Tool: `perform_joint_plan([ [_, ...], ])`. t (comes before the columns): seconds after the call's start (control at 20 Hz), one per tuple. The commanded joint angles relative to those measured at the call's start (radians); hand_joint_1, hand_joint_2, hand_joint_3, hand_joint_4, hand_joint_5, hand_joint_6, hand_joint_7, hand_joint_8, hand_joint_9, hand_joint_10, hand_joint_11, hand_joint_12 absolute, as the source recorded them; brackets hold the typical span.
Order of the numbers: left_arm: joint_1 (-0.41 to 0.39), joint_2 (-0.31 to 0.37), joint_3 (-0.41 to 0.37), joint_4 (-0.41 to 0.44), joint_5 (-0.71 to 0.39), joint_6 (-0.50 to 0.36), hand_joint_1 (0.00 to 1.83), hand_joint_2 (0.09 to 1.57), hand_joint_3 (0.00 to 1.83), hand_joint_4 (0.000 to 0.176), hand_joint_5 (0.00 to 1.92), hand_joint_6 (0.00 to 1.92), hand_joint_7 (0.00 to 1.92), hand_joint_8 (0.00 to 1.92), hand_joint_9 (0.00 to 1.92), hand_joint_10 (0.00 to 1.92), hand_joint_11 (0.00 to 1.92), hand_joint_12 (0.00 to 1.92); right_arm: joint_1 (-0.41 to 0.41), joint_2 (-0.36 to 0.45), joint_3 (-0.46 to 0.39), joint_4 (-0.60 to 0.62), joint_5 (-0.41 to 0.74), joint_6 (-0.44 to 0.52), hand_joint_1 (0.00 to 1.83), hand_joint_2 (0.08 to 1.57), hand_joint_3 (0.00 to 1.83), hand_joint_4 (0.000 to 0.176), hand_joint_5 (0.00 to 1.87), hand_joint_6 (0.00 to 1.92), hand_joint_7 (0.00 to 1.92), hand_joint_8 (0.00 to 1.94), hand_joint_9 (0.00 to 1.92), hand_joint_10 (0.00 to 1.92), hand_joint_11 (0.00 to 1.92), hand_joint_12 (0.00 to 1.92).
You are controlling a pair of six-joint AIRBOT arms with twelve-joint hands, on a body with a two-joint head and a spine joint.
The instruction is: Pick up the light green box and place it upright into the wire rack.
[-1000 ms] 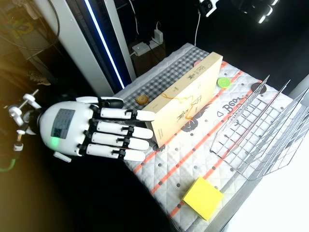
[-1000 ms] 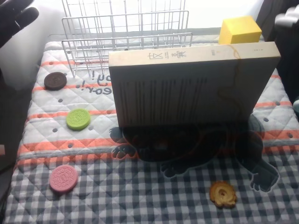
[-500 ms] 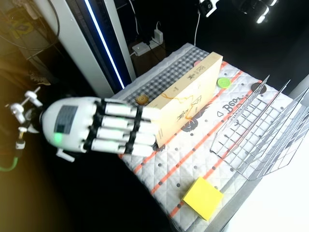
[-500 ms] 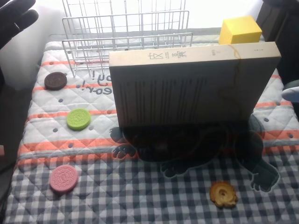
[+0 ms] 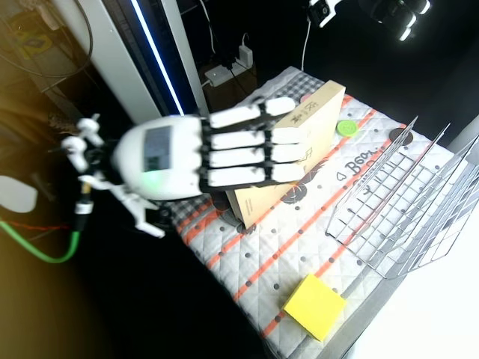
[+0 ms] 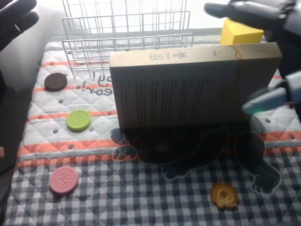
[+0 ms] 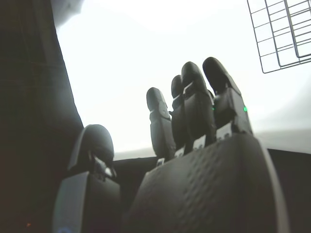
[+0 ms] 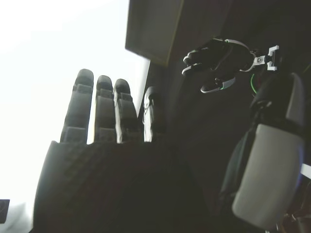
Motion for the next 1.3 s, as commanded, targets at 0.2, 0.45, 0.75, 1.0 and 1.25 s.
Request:
perform_joint_plan([
  [0.2, -0.008, -0.007, 0.009, -0.01, -0.118, -0.007, 0.47, 1.11, 0.0, 0.129, 0.51, 0.0, 0.38, 0.0, 0.4, 0.01, 0.0, 0.71, 0.07, -0.04, 0.05, -0.033, -0.005, 0.068, 0.63, 0.76, 0.0, 0.174, 0.0, 0.0, 0.0, 0.0, 0.0, 0.0, 0.03, 0.03],
  [0.45, -0.009, -0.01, 0.011, -0.009, -0.114, -0.007, 0.46, 1.12, 0.0, 0.129, 0.49, 0.0, 0.39, 0.0, 0.4, 0.0, 0.0, 0.69, 0.123, -0.09, 0.102, -0.161, -0.079, 0.169, 0.63, 0.77, 0.0, 0.176, 0.0, 0.0, 0.0, 0.0, 0.0, 0.0, 0.0, 0.0],
  [0.75, -0.011, -0.012, 0.011, -0.008, -0.114, -0.007, 0.49, 1.12, 0.0, 0.123, 0.49, 0.0, 0.39, 0.0, 0.39, 0.0, 0.0, 0.71, 0.128, -0.114, 0.106, -0.193, -0.113, 0.19, 0.61, 0.77, 0.0, 0.157, 0.0, 0.0, 0.01, 0.0, 0.0, 0.0, 0.07, 0.03],
  [1.0, -0.011, -0.012, 0.01, -0.009, -0.119, -0.007, 0.48, 1.12, 0.0, 0.123, 0.48, 0.0, 0.38, 0.0, 0.4, 0.0, 0.0, 0.72, 0.113, -0.122, 0.109, -0.183, -0.113, 0.212, 0.85, 0.97, 0.01, 0.075, 0.22, 0.02, 0.45, 0.01, 0.39, 0.0, 0.13, 0.33],
  [1.25, -0.011, -0.012, 0.009, -0.009, -0.122, -0.007, 0.47, 1.12, 0.0, 0.123, 0.49, 0.0, 0.37, 0.0, 0.39, 0.0, 0.0, 0.7, 0.105, -0.122, 0.109, -0.174, -0.113, 0.212, 1.05, 1.07, 0.0, 0.0, 0.65, 0.01, 0.83, 0.02, 0.9, 0.05, 0.57, 1.1],
])
